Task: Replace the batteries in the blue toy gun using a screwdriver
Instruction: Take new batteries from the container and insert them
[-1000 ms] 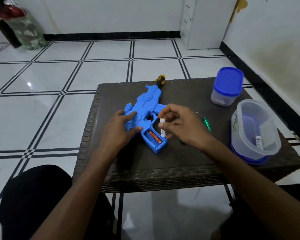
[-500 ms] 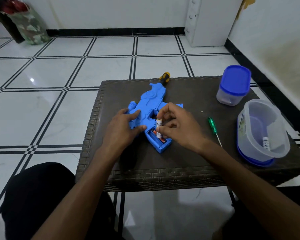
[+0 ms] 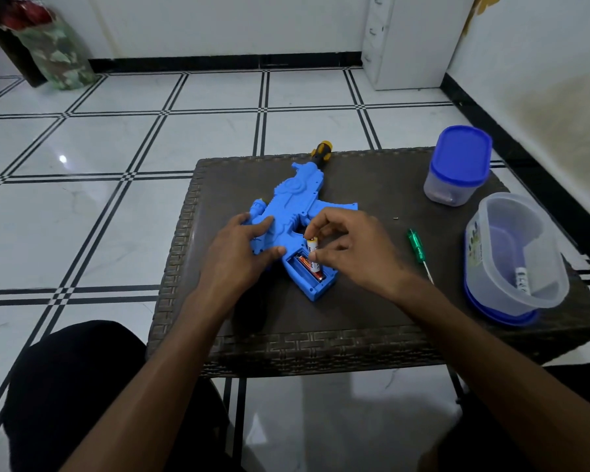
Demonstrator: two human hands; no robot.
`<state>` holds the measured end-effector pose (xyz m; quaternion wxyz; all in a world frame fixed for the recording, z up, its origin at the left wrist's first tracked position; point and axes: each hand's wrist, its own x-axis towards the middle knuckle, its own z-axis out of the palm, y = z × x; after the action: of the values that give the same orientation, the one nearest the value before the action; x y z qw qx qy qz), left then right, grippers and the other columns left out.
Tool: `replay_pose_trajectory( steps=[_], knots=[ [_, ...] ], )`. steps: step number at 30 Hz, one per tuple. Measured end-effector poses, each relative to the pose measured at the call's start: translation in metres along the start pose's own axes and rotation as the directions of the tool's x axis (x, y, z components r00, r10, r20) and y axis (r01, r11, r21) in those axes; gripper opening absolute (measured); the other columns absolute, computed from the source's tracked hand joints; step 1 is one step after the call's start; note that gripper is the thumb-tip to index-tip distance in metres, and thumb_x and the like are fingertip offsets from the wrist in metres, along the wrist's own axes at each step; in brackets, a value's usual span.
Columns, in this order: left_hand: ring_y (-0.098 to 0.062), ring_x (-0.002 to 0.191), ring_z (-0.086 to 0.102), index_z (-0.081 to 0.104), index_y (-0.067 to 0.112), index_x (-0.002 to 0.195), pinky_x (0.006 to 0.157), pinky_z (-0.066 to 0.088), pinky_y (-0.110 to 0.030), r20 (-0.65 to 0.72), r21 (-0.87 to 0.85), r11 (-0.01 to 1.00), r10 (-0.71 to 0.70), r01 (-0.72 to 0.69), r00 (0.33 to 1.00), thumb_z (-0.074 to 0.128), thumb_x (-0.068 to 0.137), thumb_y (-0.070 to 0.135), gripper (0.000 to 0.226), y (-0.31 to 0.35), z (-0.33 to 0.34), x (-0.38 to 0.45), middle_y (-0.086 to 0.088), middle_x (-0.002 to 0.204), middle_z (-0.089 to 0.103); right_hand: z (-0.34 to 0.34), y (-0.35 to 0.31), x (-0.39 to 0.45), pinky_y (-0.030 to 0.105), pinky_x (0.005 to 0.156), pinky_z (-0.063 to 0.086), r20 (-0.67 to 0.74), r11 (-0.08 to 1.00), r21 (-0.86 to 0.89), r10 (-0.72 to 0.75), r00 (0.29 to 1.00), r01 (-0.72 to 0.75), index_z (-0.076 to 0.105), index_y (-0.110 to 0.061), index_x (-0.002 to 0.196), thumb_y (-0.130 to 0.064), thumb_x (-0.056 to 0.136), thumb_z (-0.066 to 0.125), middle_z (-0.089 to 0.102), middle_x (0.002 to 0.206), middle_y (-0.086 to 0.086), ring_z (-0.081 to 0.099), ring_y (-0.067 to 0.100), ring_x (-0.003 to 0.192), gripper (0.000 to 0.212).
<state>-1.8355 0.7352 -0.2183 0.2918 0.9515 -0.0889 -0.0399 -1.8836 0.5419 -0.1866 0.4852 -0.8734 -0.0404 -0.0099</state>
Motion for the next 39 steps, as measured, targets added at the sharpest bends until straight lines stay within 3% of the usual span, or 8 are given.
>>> replay_pose_trajectory(
  steps=[7, 12, 15, 24, 35, 39],
  knots=[
    [-0.025, 0.131, 0.047, 0.045, 0.032, 0.144, 0.105, 0.042, -0.043, 0.003, 0.01, 1.0, -0.004, 0.004, 1.0, 0.07, 0.083, 0.046, 0.067, -0.0004, 0.0008, 0.001, -0.003, 0.156, 0.03, 0.0071, 0.0063, 0.0019, 0.04, 0.068, 0.062, 0.009, 1.0, -0.001, 0.02, 1.0, -0.02, 0.066, -0.018, 0.084, 0.0, 0.073, 0.081, 0.071, 0.085, 0.003, 0.073, 0.013, 0.071, 0.027],
    [-0.024, 0.132, 0.045, 0.045, 0.032, 0.143, 0.105, 0.042, -0.043, -0.001, 0.002, 1.0, -0.012, 0.012, 1.0, 0.07, 0.083, 0.046, 0.067, -0.0004, 0.0006, 0.001, -0.002, 0.156, 0.03, 0.0063, 0.0049, 0.0028, 0.029, 0.06, 0.061, -0.017, 0.997, -0.065, -0.04, 0.999, 0.038, 0.068, -0.024, 0.091, -0.016, 0.084, 0.075, 0.066, 0.079, -0.004, 0.068, 0.006, 0.062, 0.012],
    [-0.024, 0.131, 0.046, 0.045, 0.032, 0.143, 0.105, 0.042, -0.043, -0.001, 0.003, 1.0, -0.01, 0.01, 1.0, 0.07, 0.083, 0.046, 0.067, -0.0005, 0.0005, 0.0008, -0.002, 0.156, 0.031, 0.0042, 0.003, 0.0033, 0.025, 0.057, 0.059, -0.002, 0.995, -0.09, -0.033, 0.999, 0.032, 0.069, -0.026, 0.095, -0.018, 0.085, 0.074, 0.067, 0.078, -0.004, 0.067, 0.005, 0.057, 0.014],
    [-0.024, 0.132, 0.046, 0.045, 0.032, 0.144, 0.105, 0.042, -0.044, -0.002, 0.006, 1.0, -0.011, 0.011, 1.0, 0.07, 0.082, 0.047, 0.068, -0.0006, 0.0004, 0.0005, -0.001, 0.156, 0.03, 0.0027, 0.0053, 0.0031, 0.035, 0.074, 0.062, 0.004, 0.999, -0.038, 0.005, 1.0, -0.005, 0.072, -0.019, 0.09, -0.007, 0.08, 0.077, 0.072, 0.09, -0.002, 0.072, 0.008, 0.076, 0.017],
    [-0.024, 0.133, 0.044, 0.045, 0.032, 0.144, 0.105, 0.042, -0.043, -0.006, 0.013, 1.0, -0.007, 0.007, 1.0, 0.069, 0.083, 0.047, 0.067, -0.0005, 0.0009, 0.0007, -0.002, 0.156, 0.03, 0.0029, 0.0066, 0.0003, 0.03, 0.068, 0.061, -0.01, 0.997, -0.066, -0.041, 0.999, 0.04, 0.073, -0.022, 0.089, -0.019, 0.08, 0.08, 0.071, 0.081, -0.004, 0.07, 0.006, 0.068, 0.012],
    [-0.023, 0.131, 0.046, 0.046, 0.034, 0.143, 0.104, 0.042, -0.04, -0.011, 0.03, 1.0, -0.003, 0.004, 1.0, 0.069, 0.083, 0.048, 0.066, -0.0009, 0.001, 0.0008, -0.001, 0.156, 0.031, 0.0046, 0.0058, -0.0001, 0.034, 0.068, 0.062, -0.002, 0.999, -0.029, -0.018, 1.0, 0.018, 0.07, -0.016, 0.084, -0.009, 0.078, 0.08, 0.072, 0.077, -0.002, 0.072, 0.011, 0.065, 0.014]
  ],
)
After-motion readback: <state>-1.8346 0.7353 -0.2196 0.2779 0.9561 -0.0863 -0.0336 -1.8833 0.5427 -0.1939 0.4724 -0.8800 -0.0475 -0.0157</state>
